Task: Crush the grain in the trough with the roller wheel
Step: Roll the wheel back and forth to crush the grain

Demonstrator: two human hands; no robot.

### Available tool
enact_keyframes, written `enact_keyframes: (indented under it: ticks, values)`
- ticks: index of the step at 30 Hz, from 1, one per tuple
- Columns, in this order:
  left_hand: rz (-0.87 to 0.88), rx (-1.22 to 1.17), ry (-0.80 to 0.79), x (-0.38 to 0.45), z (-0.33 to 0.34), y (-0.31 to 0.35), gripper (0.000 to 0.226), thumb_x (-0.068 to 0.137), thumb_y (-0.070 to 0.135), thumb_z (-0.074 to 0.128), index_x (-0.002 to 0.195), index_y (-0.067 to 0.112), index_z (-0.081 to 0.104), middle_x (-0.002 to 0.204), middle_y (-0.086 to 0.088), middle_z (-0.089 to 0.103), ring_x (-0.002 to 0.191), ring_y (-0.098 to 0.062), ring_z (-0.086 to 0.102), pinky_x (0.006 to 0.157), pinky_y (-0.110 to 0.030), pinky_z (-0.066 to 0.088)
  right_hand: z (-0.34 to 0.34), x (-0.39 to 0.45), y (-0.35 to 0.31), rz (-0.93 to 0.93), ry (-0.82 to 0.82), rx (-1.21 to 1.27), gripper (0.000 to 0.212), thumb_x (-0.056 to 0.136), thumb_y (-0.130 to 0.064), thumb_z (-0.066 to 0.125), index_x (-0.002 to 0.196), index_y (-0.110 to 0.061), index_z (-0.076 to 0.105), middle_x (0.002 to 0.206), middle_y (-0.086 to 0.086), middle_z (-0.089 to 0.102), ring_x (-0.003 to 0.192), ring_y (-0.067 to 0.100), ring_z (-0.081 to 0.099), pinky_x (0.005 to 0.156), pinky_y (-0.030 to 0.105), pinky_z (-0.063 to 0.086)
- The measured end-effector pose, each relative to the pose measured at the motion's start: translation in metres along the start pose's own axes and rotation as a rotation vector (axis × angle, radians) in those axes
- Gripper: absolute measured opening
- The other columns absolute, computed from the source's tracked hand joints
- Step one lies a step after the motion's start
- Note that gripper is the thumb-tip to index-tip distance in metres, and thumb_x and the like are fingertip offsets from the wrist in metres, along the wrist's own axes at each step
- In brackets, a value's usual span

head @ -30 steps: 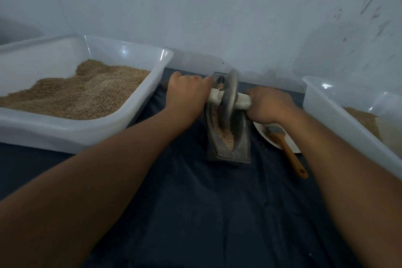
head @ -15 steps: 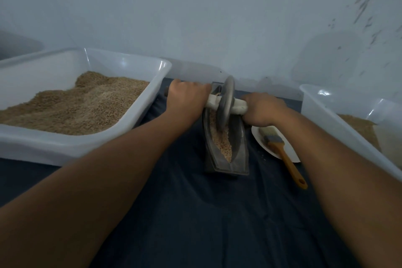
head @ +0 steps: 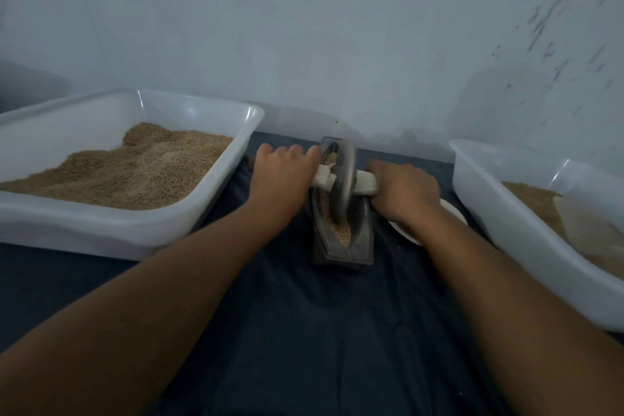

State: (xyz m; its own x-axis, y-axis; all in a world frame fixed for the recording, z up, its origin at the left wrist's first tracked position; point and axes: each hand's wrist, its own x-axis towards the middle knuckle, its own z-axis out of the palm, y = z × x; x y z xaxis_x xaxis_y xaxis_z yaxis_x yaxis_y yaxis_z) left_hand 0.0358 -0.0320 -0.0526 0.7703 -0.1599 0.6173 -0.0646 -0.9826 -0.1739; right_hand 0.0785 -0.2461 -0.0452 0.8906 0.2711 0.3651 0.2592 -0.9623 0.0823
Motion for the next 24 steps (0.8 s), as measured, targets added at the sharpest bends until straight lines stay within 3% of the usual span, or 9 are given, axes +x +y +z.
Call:
enact_keyframes:
  ticks: [2, 7, 10, 13, 19, 22, 24]
  values:
    - [-0.007, -0.009, -0.008, -0.005, -0.007, 0.002, 0.033, 0.081, 0.010, 0.066, 0.105, 0.021, 0.046, 0.091, -0.001, 0.058, 0.081, -0.024, 0.059, 0.076, -0.038, 0.037, -0.003, -0.012, -0.001, -0.002, 0.029, 0.011, 0.020, 0.083, -0.042, 0.061, 0.097, -0.035, 0.049, 0.072, -0.009, 0.048, 0.066, 0.022, 0.048, 0.055, 0.032, 0.037]
    - [0.009, -0.012, -0.011, -0.017, -0.020, 0.006, 0.044, 0.075, 0.009, 0.068, 0.109, 0.021, 0.043, 0.094, -0.001, 0.055, 0.085, -0.024, 0.056, 0.078, -0.037, 0.036, -0.010, -0.042, -0.004, -0.015, 0.110, 0.014, 0.024, 0.084, -0.040, 0.065, 0.096, -0.031, 0.046, 0.067, -0.012, 0.037, 0.061, 0.020, 0.041, 0.048, 0.027, 0.022]
    - [0.023, 0.003, 0.032, -0.026, -0.024, 0.009, 0.046, 0.073, 0.011, 0.069, 0.109, 0.021, 0.043, 0.094, -0.001, 0.053, 0.085, -0.023, 0.054, 0.080, -0.037, 0.038, -0.015, -0.056, -0.007, -0.015, 0.110, 0.050, 0.026, 0.086, -0.039, 0.066, 0.100, -0.026, 0.049, 0.076, -0.008, 0.051, 0.068, 0.024, 0.053, 0.054, 0.031, 0.033]
    - [0.030, -0.003, 0.048, -0.032, -0.024, 0.010, 0.044, 0.075, 0.013, 0.068, 0.110, 0.020, 0.043, 0.099, -0.002, 0.052, 0.089, -0.023, 0.053, 0.085, -0.038, 0.040, -0.019, -0.064, -0.010, -0.044, 0.160, 0.058, 0.024, 0.088, -0.035, 0.067, 0.100, -0.023, 0.051, 0.091, -0.002, 0.063, 0.080, 0.025, 0.061, 0.062, 0.033, 0.030]
    - [0.038, 0.007, 0.087, -0.040, -0.020, 0.011, 0.028, 0.084, 0.015, 0.061, 0.107, 0.018, 0.046, 0.098, -0.003, 0.054, 0.088, -0.024, 0.054, 0.086, -0.037, 0.040, -0.018, -0.062, -0.011, -0.043, 0.170, 0.041, 0.022, 0.089, -0.034, 0.065, 0.102, -0.023, 0.052, 0.093, -0.002, 0.064, 0.079, 0.024, 0.059, 0.062, 0.033, 0.028]
    - [0.038, -0.001, 0.065, -0.034, -0.018, 0.008, 0.030, 0.083, 0.021, 0.067, 0.107, 0.020, 0.047, 0.098, -0.001, 0.059, 0.088, -0.021, 0.058, 0.085, -0.035, 0.042, -0.016, -0.053, -0.010, -0.039, 0.168, 0.024, 0.022, 0.087, -0.033, 0.065, 0.102, -0.024, 0.051, 0.090, -0.003, 0.063, 0.069, 0.020, 0.047, 0.055, 0.032, 0.020]
    - [0.036, -0.019, 0.044, -0.030, -0.016, 0.006, 0.033, 0.083, 0.024, 0.070, 0.108, 0.021, 0.048, 0.100, 0.000, 0.061, 0.091, -0.021, 0.060, 0.086, -0.035, 0.043, -0.014, -0.045, -0.010, -0.040, 0.165, 0.008, 0.021, 0.087, -0.034, 0.064, 0.103, -0.024, 0.053, 0.090, -0.003, 0.064, 0.069, 0.021, 0.051, 0.054, 0.032, 0.020]
